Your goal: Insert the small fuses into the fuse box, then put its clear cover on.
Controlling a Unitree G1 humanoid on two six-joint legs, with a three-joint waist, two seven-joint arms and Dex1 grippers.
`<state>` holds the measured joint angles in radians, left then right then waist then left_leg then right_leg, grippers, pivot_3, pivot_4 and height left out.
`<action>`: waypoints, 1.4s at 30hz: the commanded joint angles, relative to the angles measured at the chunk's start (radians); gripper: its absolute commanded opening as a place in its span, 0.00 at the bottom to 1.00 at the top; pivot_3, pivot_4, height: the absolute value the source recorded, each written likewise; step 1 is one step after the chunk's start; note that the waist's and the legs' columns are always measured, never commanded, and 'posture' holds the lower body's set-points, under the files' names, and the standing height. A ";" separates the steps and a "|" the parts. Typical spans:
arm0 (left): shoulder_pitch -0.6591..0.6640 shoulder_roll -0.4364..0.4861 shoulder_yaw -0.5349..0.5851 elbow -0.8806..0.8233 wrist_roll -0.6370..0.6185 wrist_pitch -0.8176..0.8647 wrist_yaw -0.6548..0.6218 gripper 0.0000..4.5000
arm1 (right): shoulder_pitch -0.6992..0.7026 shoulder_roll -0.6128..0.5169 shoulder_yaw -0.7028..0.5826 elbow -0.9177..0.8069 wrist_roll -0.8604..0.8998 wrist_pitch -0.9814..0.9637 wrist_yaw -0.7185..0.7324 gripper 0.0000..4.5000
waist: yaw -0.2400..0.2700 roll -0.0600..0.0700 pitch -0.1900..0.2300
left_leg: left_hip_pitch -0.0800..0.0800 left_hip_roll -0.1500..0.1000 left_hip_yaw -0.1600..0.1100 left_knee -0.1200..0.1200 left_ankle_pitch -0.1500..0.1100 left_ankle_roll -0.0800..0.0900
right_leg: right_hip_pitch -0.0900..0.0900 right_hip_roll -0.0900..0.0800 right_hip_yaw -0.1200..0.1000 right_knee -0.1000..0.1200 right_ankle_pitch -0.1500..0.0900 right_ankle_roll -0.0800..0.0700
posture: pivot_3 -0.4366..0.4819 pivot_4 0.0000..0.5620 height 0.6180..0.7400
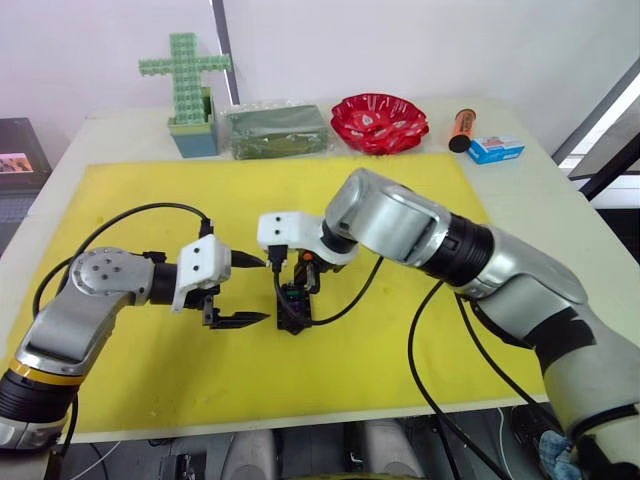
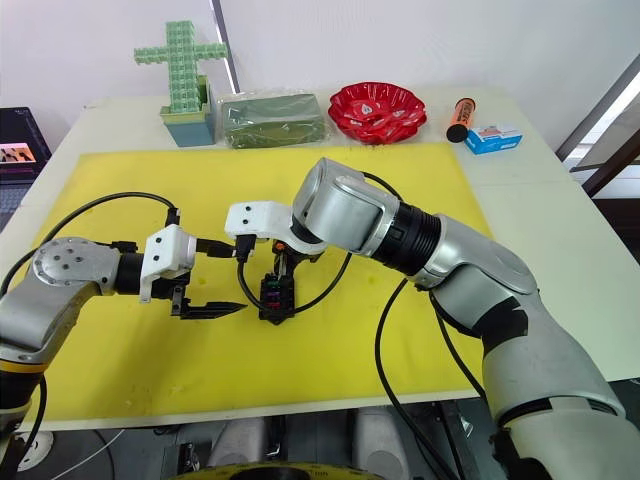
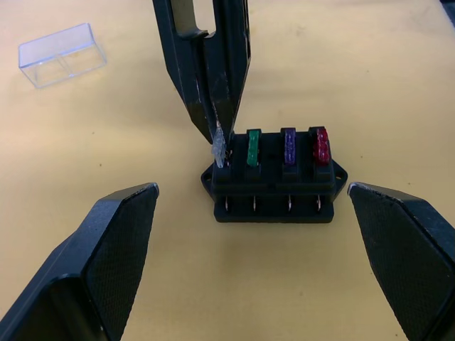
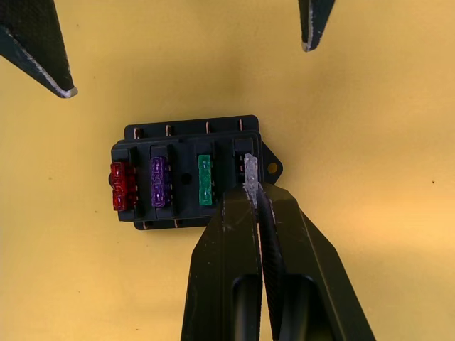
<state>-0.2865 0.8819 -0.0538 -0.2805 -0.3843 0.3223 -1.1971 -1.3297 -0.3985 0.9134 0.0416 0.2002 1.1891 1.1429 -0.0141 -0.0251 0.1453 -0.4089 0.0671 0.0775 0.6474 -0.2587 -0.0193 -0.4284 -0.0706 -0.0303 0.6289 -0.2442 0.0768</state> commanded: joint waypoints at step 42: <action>0.006 -0.013 0.023 -0.034 -0.012 -0.002 0.016 1.00 | -0.019 0.003 0.017 0.017 -0.046 -0.050 0.031 0.01 | 0.000 0.000 0.000 | 0.000 0.000 0.000 0.000 0.000 0.000 | 0.000 0.000 0.000 0.000 0.000 0.000 | 0.48 0.27 1.00</action>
<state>-0.2805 0.8683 -0.0538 -0.2814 -0.3843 0.3238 -1.1868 -1.3421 -0.3975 0.9326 0.0563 0.1699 1.1479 1.1703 -0.0136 -0.0250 0.1453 -0.4089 0.0671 0.0775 0.6474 -0.2587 -0.0193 -0.4285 -0.0707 -0.0303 0.6289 -0.2442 0.0767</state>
